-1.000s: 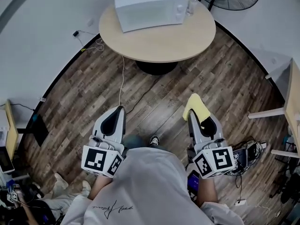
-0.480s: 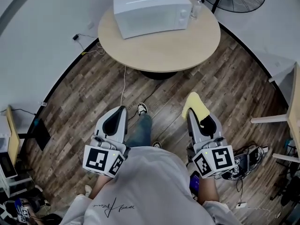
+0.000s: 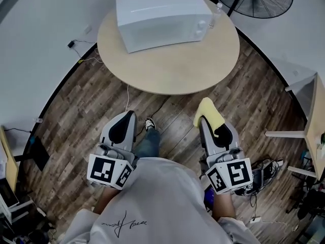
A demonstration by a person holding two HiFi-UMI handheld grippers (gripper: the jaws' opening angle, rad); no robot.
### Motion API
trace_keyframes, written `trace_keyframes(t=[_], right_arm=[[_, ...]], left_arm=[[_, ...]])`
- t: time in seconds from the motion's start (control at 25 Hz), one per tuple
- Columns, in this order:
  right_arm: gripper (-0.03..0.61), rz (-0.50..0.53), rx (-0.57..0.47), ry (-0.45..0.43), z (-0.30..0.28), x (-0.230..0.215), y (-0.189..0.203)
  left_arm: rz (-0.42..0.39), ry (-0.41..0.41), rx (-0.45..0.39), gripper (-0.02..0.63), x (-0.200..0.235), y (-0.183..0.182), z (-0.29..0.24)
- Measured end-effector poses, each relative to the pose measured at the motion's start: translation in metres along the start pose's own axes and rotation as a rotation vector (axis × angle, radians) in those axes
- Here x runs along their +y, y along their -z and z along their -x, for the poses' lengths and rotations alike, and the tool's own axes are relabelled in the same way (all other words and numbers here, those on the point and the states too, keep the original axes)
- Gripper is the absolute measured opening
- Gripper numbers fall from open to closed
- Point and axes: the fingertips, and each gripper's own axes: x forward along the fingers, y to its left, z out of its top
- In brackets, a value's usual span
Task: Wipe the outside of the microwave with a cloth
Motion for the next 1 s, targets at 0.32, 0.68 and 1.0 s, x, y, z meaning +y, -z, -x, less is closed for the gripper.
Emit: trace_keyframes(t=[0.32, 0.68, 1.0], right_arm=[[0.137, 0.002, -0.009, 0.021, -0.091, -0.007, -0.030], [0.137, 0.050, -0.038, 0.047, -0.156, -0.004, -0.063], [0.137, 0.138, -0.040, 0.060, -0.193, -0.006, -0.094]], left_arm=[[-0.008, 0.023, -0.003, 0.000, 0.068, -0.032, -0.062], [-0.013, 0.065, -0.042, 0.000, 0.121, -0.060, -0.102], [-0.006, 0.079, -0.077, 0.000, 0.147, -0.075, -0.114]])
